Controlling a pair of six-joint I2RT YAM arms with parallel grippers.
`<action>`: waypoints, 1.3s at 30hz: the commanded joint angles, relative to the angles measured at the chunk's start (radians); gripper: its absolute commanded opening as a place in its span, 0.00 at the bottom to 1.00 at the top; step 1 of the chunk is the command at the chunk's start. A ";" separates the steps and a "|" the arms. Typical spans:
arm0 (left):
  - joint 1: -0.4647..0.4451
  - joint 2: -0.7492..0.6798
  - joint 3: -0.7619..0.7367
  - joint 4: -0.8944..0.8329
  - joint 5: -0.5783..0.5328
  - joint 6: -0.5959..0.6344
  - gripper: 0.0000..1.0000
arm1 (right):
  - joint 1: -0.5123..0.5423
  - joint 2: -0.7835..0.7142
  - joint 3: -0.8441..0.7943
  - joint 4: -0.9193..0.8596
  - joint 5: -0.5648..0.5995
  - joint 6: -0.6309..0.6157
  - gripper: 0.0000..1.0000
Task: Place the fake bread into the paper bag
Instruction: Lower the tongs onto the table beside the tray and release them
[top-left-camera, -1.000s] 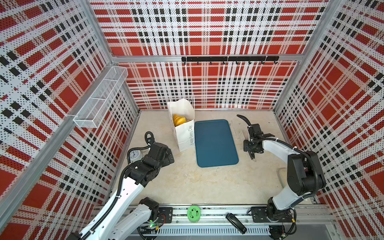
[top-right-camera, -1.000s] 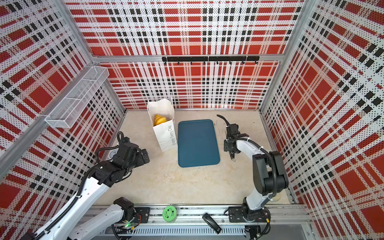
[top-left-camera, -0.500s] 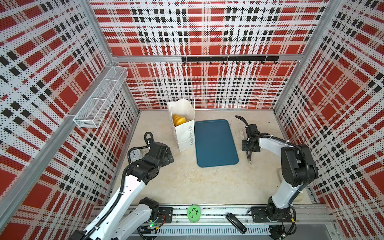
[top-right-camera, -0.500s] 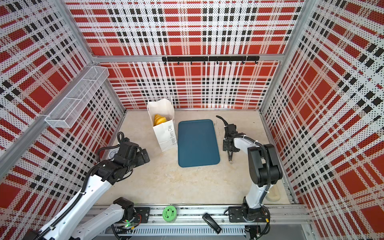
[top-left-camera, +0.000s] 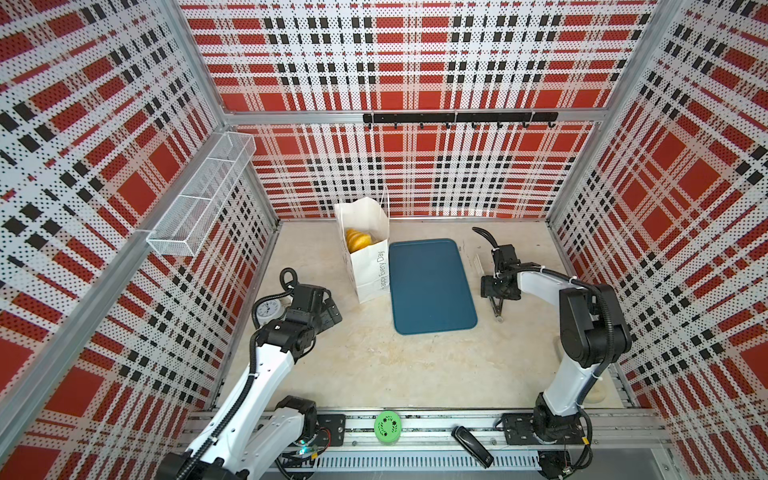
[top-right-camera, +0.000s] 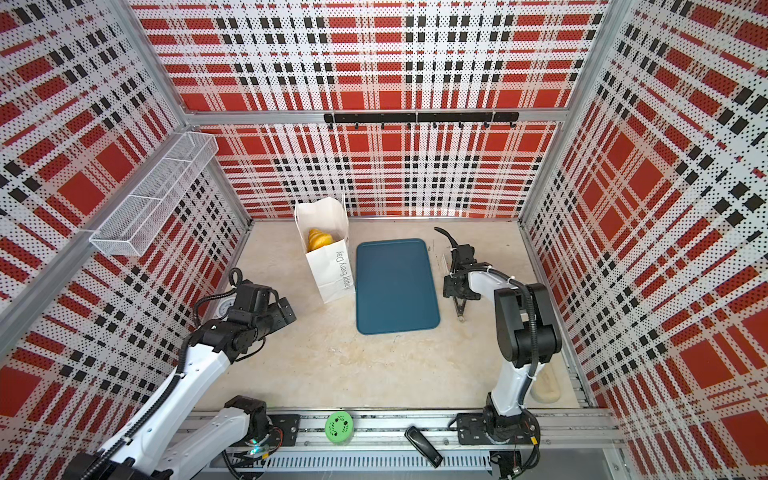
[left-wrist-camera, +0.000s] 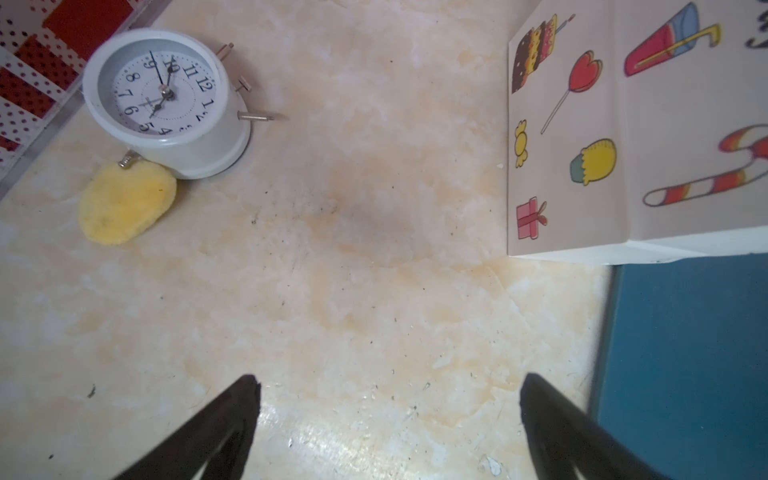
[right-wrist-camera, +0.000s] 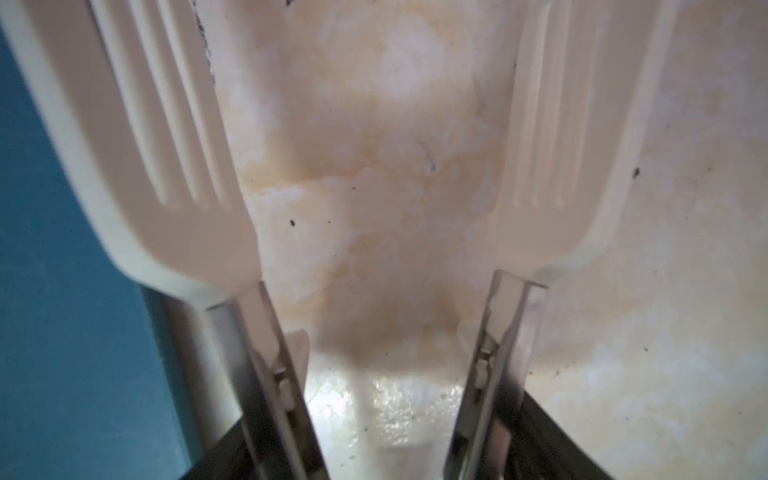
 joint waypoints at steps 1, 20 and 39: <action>0.020 0.016 -0.009 0.054 0.017 -0.010 0.99 | -0.002 -0.058 -0.035 0.069 -0.018 -0.021 0.80; 0.025 0.070 -0.029 0.163 -0.122 0.043 0.99 | -0.002 -0.381 -0.292 0.415 0.035 -0.204 0.95; 0.068 0.156 -0.156 0.630 -0.268 0.307 0.99 | -0.100 -0.293 -0.737 1.383 0.068 -0.309 1.00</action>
